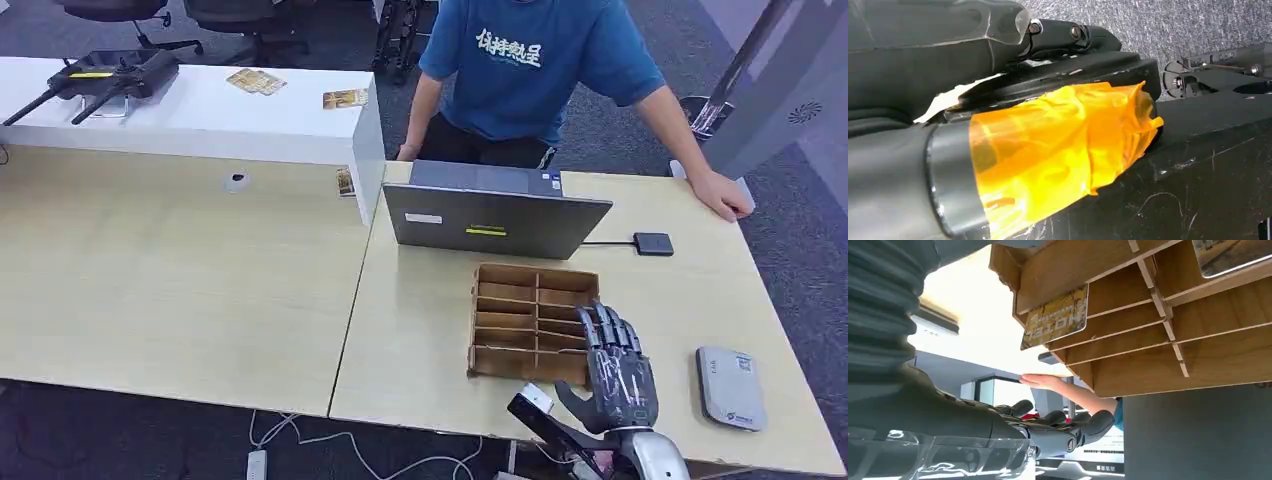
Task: Pass the card to the sensor for recognition and then transmit it.
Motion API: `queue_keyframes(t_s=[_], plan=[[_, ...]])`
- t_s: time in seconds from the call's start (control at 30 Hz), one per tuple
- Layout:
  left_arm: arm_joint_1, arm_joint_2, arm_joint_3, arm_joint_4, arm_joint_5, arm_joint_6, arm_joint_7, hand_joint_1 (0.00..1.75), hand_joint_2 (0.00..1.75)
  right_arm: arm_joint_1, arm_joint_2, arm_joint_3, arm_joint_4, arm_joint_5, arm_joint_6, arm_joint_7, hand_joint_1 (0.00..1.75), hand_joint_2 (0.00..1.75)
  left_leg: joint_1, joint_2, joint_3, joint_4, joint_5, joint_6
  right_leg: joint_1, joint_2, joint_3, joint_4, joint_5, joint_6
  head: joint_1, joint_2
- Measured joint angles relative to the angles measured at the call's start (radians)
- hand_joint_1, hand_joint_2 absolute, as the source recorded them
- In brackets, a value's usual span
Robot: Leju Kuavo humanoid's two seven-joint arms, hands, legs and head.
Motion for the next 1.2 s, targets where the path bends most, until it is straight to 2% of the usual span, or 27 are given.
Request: queue_keyframes(t_s=[0.13, 0.37, 1.2], plan=[[0.0, 0.0, 0.0, 0.0, 0.001, 0.0, 0.0, 0.0, 0.0, 0.0, 0.0, 0.0, 0.0, 0.032, 0.012, 0.029, 0.0, 1.75, 0.0, 0.0, 0.0, 0.0, 0.0, 0.0, 0.0, 0.0, 0.0, 0.0, 0.0, 0.0, 0.0, 0.0], [0.0, 0.0, 0.0, 0.0, 0.002, 0.0, 0.0, 0.0, 0.0, 0.007, -0.003, -0.009, -0.009, 0.038, 0.019, 0.04, 0.0, 1.75, 0.0, 0.0, 0.0, 0.0, 0.0, 0.0, 0.0, 0.0, 0.0, 0.0, 0.0, 0.0, 0.0, 0.0], [0.0, 0.0, 0.0, 0.0, 0.002, 0.0, 0.0, 0.0, 0.0, 0.012, -0.011, -0.01, -0.011, 0.028, 0.036, 0.04, 0.0, 1.75, 0.0, 0.0, 0.0, 0.0, 0.0, 0.0, 0.0, 0.0, 0.0, 0.0, 0.0, 0.0, 0.0, 0.0]])
